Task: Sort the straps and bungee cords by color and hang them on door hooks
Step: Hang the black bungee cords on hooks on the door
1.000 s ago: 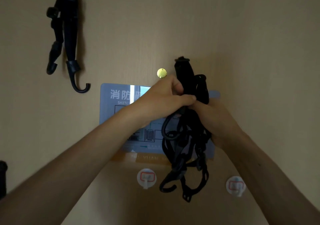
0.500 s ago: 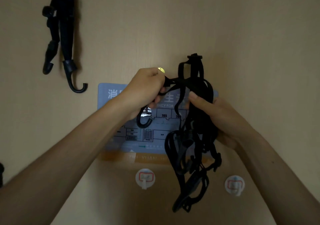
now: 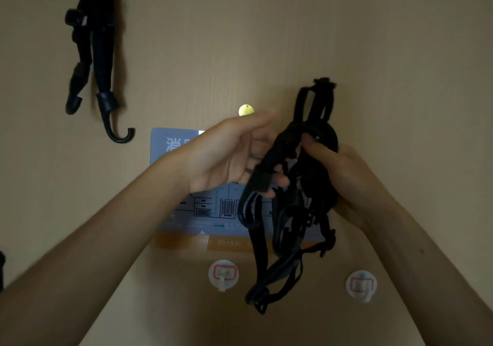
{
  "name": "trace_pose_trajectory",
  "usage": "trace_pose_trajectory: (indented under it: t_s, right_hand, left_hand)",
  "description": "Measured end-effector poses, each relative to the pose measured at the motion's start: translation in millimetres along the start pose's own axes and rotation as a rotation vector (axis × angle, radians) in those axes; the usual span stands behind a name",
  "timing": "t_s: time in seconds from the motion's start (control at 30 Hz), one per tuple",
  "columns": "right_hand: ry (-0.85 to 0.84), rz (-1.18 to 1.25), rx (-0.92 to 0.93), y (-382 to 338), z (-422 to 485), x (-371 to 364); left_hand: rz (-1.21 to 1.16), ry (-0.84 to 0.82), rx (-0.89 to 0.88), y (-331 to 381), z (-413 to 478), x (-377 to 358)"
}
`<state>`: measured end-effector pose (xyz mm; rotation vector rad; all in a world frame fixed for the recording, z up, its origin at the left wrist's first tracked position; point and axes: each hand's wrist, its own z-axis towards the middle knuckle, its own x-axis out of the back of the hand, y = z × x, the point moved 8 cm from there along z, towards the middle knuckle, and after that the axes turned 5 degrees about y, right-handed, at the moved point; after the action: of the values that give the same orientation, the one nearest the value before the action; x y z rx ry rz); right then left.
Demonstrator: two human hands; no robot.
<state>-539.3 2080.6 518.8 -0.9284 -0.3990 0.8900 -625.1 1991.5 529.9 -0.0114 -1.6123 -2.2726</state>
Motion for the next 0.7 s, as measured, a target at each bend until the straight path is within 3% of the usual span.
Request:
trace_pose_trajectory:
  t_s: [0.07,0.17,0.27,0.37,0.53,0.7]
  right_hand:
    - [-0.017,0.024,0.034,-4,-1,0]
    - [-0.054,0.002,0.058,-7,-1,-2]
    - [-0.131,-0.061,0.099,-8,-3,-10]
    - [-0.162,-0.098,0.114,-7,-4,-11]
    - [-0.173,-0.122,0.131,-10,-9,-9]
    - [-0.083,-0.123,0.146,-18,-9,7]
  left_hand:
    - [-0.075,0.05,0.029,-3,3,8]
    - [0.069,0.17,-0.005,-5,3,14]
    - [0.214,0.081,-0.042,-9,6,-2]
    - [0.216,-0.024,-0.011,-12,3,-15]
    - [0.277,-0.046,-0.033,-12,0,-13]
    - [0.164,0.143,-0.072,-4,0,4]
